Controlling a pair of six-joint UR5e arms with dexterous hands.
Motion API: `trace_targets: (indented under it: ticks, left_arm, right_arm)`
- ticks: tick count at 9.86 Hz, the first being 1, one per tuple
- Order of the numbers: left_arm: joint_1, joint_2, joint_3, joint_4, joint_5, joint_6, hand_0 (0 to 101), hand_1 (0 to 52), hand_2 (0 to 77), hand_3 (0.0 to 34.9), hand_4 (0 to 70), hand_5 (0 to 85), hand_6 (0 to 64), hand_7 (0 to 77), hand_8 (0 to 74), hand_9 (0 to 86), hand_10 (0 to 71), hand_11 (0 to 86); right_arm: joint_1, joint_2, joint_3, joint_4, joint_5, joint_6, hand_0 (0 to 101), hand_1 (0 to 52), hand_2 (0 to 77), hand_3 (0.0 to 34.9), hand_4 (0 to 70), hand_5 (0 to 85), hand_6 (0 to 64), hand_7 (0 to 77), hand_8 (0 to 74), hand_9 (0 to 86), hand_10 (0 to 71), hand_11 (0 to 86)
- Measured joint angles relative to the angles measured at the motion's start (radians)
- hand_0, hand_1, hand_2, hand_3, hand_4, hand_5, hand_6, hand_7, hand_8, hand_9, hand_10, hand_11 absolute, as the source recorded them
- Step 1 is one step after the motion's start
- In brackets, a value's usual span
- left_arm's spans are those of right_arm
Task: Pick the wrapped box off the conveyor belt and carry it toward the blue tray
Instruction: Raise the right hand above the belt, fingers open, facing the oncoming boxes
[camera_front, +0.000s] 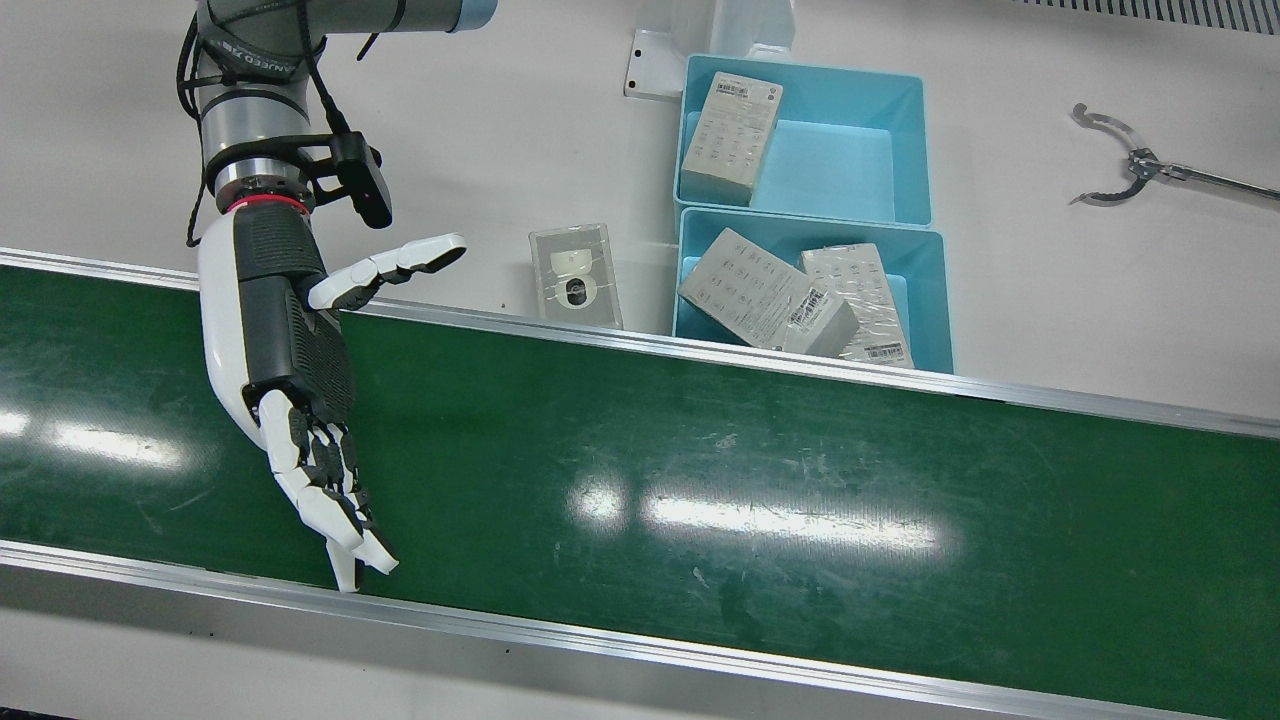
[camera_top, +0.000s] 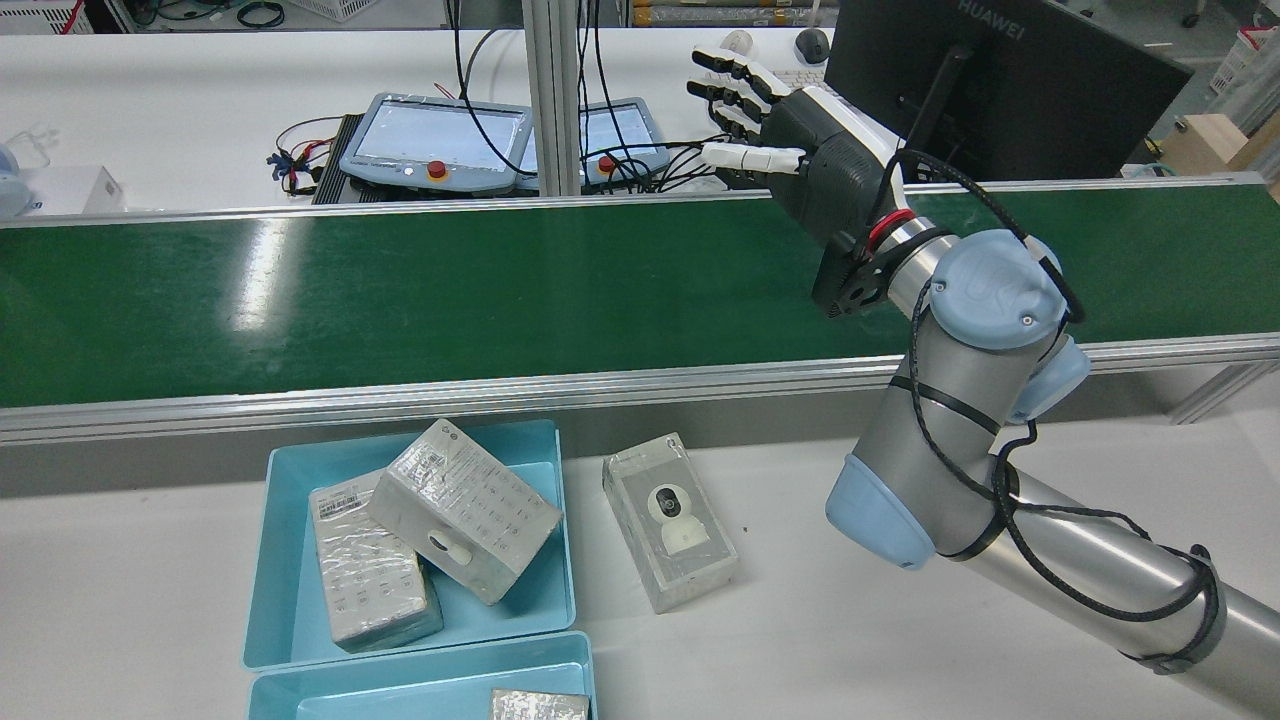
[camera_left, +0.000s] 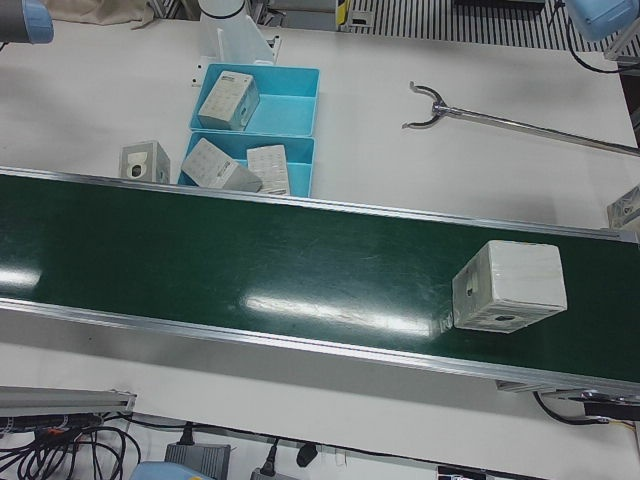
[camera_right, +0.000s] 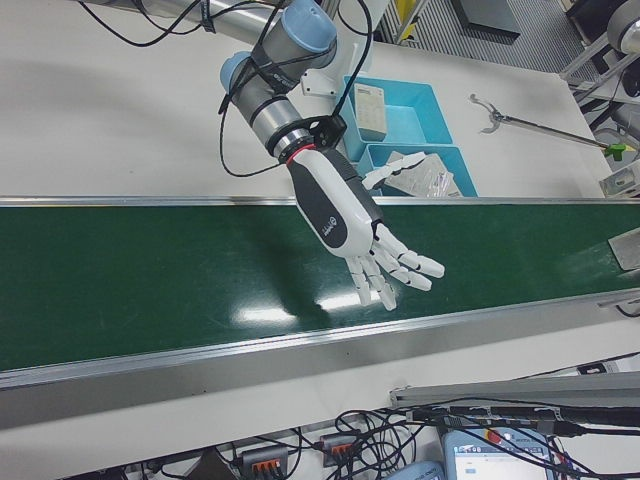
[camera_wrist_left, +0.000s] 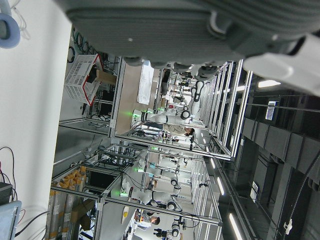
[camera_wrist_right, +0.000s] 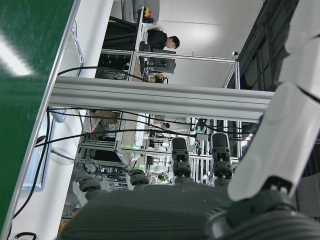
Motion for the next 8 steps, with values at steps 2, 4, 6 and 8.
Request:
trace_targets:
  ticks: [2,4,6,8]
  left_arm:
    - [0.000,0.000,0.000,0.000,0.000,0.000,0,0.0,1.1,0.0,0.5,0.5,0.0,0.5,0.0,0.0,0.5,0.0]
    - [0.000,0.000,0.000,0.000,0.000,0.000,0,0.0,1.1,0.0,0.5,0.5,0.5,0.5,0.5,0.0,0.5,0.0]
    - [0.000,0.000,0.000,0.000,0.000,0.000,0,0.0,1.1,0.0,0.5,0.5,0.0,0.5,0.5,0.0,0.0,0.0]
    - [0.000,0.000,0.000,0.000,0.000,0.000,0,0.0,0.5,0.0,0.0,0.5,0.5,0.5,0.5,0.5,0.5,0.0]
  right_arm:
    - [0.024,-0.016,-0.008,0.053,-0.032,-0.003,39,8.2,10.9,29.7,1.1,16.9,0.0,16.9,0.0,4.9,1.6,3.3]
    - [0.054,-0.018,-0.009,0.070,-0.060,-0.008,40,9.3,12.0,29.6,0.5,16.9,0.0,17.5,0.0,4.9,1.6,2.7]
    - [0.060,-0.012,-0.006,0.074,-0.076,-0.014,40,9.3,13.6,29.6,2.7,18.0,0.0,19.1,0.0,3.8,1.6,3.8]
    - [0.058,0.001,-0.008,0.074,-0.081,-0.024,40,9.3,14.7,29.6,4.4,18.0,0.0,19.1,0.0,3.8,1.6,3.8]
